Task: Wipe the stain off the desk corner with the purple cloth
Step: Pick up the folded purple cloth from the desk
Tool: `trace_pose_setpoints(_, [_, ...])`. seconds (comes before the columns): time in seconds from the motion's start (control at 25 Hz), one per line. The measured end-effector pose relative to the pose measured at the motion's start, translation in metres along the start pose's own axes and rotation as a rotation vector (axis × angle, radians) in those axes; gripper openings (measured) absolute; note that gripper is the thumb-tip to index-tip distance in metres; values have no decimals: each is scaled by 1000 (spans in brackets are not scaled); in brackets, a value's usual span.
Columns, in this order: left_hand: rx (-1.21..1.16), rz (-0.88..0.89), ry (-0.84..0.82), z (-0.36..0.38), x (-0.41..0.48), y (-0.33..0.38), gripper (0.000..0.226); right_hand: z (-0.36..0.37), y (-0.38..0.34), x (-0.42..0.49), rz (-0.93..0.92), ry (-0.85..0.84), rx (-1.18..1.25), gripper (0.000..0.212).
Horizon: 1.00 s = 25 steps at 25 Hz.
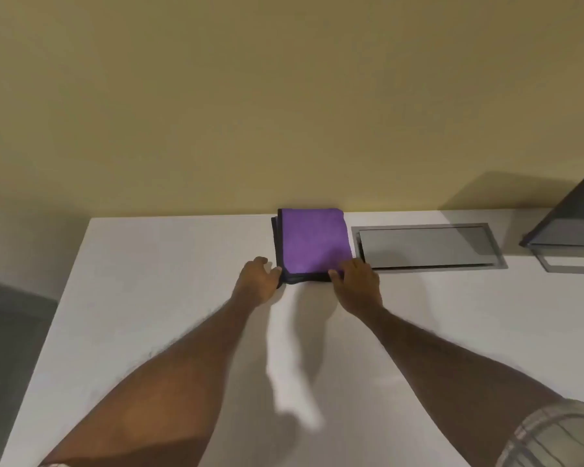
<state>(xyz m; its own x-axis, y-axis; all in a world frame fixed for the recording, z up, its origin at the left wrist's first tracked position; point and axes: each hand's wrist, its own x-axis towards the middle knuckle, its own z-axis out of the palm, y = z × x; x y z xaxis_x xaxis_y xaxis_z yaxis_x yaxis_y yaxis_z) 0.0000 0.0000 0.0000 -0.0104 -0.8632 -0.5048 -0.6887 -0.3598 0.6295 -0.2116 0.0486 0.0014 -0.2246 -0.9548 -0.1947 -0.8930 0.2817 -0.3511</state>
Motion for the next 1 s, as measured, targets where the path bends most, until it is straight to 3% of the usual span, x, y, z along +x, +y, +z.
trace_pose_setpoints(0.2, [-86,-133,4,16,55,18,72,3,3,71,200,-51,110,36])
trace_pose_setpoints(0.6, [-242,-304,49,46,93,15,62,30,19,112,369,-146,163,69])
trace_pose_setpoints(0.84, [-236,-179,24,44,96,15,21,37,22,120,368,-161,296,43])
trace_pose_setpoints(1.0, [-382,-95,19,41,81,14,19,39,14,110,314,-167,468,33])
